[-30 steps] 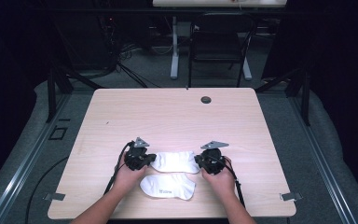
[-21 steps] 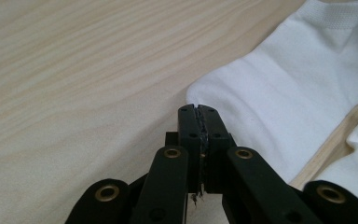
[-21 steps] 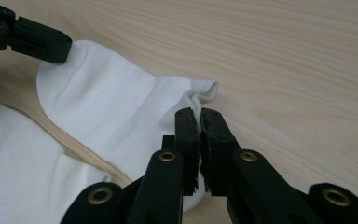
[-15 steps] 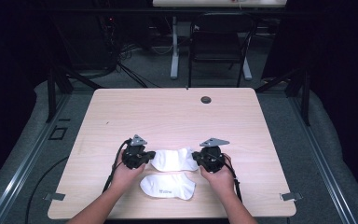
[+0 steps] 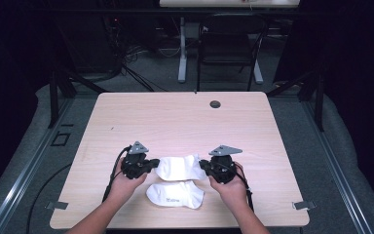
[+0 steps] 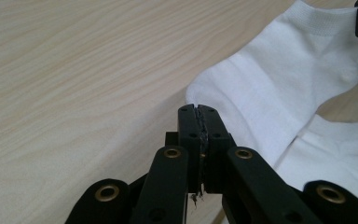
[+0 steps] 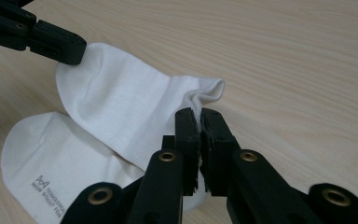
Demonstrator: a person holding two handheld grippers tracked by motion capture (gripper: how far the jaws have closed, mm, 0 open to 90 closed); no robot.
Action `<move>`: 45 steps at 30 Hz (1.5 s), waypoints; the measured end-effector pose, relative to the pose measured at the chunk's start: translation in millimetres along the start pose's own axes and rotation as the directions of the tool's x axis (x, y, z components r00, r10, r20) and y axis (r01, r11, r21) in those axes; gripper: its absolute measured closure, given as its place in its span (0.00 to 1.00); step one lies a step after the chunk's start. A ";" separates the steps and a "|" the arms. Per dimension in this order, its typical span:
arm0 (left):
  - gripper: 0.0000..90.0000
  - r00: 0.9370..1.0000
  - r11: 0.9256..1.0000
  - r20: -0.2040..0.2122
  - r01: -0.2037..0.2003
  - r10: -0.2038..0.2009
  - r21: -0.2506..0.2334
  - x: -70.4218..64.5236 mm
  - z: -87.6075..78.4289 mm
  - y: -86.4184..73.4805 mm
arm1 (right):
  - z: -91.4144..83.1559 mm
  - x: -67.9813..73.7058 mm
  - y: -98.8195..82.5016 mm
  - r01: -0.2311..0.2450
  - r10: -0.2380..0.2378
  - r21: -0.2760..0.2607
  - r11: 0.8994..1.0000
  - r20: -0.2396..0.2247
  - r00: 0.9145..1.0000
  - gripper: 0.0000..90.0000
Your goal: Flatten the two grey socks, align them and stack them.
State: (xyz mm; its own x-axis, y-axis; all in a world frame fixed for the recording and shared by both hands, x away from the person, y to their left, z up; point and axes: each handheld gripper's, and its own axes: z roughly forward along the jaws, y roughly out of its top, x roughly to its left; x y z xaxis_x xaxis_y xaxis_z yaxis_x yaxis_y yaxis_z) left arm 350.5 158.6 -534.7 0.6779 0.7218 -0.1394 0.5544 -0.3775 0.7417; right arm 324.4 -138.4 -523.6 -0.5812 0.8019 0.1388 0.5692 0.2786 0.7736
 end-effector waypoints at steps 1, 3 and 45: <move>0.99 1.000 1.000 0.003 -0.006 0.006 -0.001 -0.9 -2.4 -0.6 | -2.1 1.5 -0.6 0.001 -0.001 0.001 1.000 -0.005 1.000 0.96; 0.99 1.000 1.000 0.009 -0.011 0.011 -0.006 -3.6 -6.7 -2.6 | -6.0 4.5 -1.9 0.006 -0.006 -0.007 1.000 -0.016 1.000 0.96; 0.99 0.997 1.000 0.071 0.003 -0.005 0.027 -20.7 -30.3 -52.1 | -27.5 38.0 -50.7 0.034 -0.030 0.034 0.999 -0.107 0.994 0.96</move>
State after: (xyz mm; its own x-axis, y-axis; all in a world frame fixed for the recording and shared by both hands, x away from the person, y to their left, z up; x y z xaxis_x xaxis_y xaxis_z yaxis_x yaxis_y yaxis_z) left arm 293.0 180.9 -550.5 0.7076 0.6807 -0.1896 0.5695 -0.3906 0.7232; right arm 257.5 -136.7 -540.5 -0.6570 0.7318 0.1810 0.5689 0.3237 0.7561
